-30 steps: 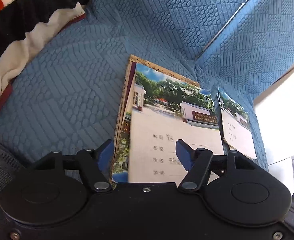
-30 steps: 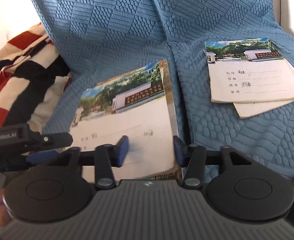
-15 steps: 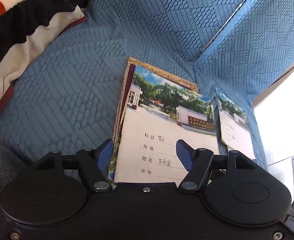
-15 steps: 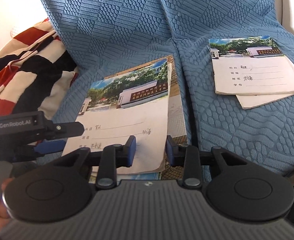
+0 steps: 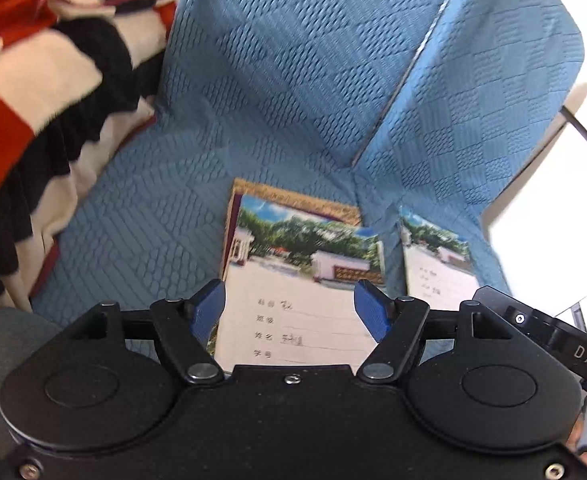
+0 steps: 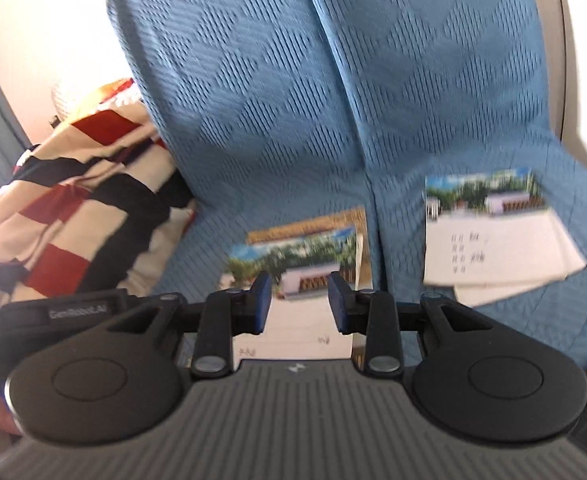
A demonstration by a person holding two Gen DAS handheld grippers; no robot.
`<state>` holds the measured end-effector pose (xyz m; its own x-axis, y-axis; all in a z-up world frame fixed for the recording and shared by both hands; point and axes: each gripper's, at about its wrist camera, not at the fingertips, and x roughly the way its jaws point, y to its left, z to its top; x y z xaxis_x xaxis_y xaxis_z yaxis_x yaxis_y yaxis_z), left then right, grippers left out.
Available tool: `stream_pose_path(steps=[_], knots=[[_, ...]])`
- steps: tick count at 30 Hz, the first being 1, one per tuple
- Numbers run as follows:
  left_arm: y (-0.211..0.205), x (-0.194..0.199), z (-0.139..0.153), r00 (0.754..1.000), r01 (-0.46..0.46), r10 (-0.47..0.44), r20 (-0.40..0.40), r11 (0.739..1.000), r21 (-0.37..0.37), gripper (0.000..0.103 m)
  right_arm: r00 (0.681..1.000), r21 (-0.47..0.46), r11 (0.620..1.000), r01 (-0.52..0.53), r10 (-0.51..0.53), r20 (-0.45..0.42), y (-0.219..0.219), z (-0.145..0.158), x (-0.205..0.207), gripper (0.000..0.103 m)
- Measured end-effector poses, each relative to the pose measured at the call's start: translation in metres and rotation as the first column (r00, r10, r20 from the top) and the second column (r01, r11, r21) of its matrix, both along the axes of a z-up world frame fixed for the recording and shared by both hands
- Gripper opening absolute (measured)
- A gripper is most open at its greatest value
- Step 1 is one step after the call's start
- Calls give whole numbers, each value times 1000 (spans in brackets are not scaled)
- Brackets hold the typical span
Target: Organize objects
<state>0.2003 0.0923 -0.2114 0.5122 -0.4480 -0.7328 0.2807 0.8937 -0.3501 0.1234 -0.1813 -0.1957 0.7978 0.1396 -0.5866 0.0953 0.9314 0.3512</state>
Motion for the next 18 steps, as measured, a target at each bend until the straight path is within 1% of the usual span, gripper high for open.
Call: stream_pose_path(steps=[5, 8, 11, 18], knots=[[-3, -17, 32, 998, 15, -15, 55, 1000, -12, 73, 999, 3, 1000, 12, -12, 37, -6, 24, -21, 35], [-10, -28, 45, 997, 46, -44, 70, 999, -14, 74, 998, 3, 1000, 29, -29, 47, -11, 32, -34, 35], [-14, -40, 55, 994, 55, -54, 94, 998, -7, 75, 998, -2, 999, 46, -46, 49, -16, 38, -49, 35], [-25, -60, 75, 986, 98, -100, 133, 995, 19, 77, 996, -76, 994, 77, -73, 56, -22, 52, -78, 35]])
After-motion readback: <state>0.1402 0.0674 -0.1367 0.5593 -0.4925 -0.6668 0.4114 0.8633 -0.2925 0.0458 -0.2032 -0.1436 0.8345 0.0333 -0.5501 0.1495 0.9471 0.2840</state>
